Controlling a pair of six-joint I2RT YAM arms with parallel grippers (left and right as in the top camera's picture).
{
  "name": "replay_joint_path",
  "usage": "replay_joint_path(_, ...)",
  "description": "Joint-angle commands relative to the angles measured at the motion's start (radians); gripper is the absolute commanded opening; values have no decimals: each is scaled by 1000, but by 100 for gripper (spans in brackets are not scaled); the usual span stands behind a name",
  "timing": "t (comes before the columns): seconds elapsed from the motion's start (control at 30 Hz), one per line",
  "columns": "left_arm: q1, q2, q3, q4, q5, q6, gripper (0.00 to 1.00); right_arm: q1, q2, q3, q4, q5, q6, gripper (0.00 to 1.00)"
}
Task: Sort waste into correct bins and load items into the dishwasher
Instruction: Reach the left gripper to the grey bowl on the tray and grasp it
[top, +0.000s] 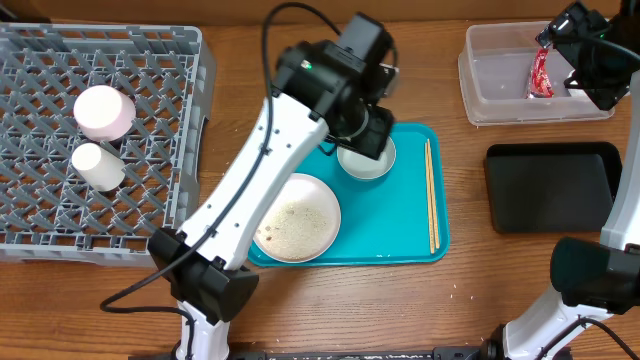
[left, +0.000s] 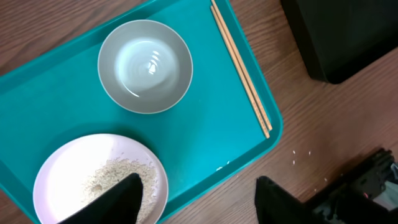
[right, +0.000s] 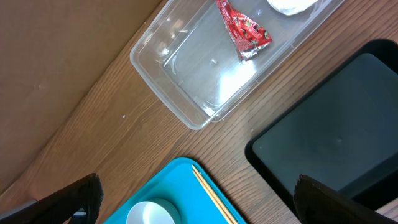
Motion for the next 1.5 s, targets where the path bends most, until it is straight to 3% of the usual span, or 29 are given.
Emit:
replay_joint_path(0.0,-31,18,-3,8,-100,-51,65,-2,-1,9,2,-1,4,100)
replay_joint_path(0.33,-44,125,-5,-1,-100,-63,57,-2,-1,9,2,-1,4,100)
replay_joint_path(0.47,-44,193,-5,-25,-93,-120,12,-2,-1,9,2,-1,4,100)
replay_joint_path(0.6,-43,210,-5,-9,-78,-121,21,-2,-1,9,2,0,4,100)
replay_joint_path(0.67,-43,210,-4,5,-79,-109,54,-2,-1,9,2,-1,4,100)
replay_joint_path(0.7,-43,210,-4,12,-78,-101,83,-2,-1,9,2,0,4,100)
replay_joint_path(0.73,-43,210,-4,17,-78,-92,86,-2,-1,9,2,-1,4,100)
replay_joint_path(1.03,-51,270,-5,85,-74,-55,59,-2,-1,9,2,-1,4,100)
replay_joint_path(1.17,-67,338,-5,141,-88,4,52,-2,-1,9,2,-1,4,100)
replay_joint_path(1.47,-71,419,-5,236,-101,7,47,-2,-1,9,2,-1,4,100)
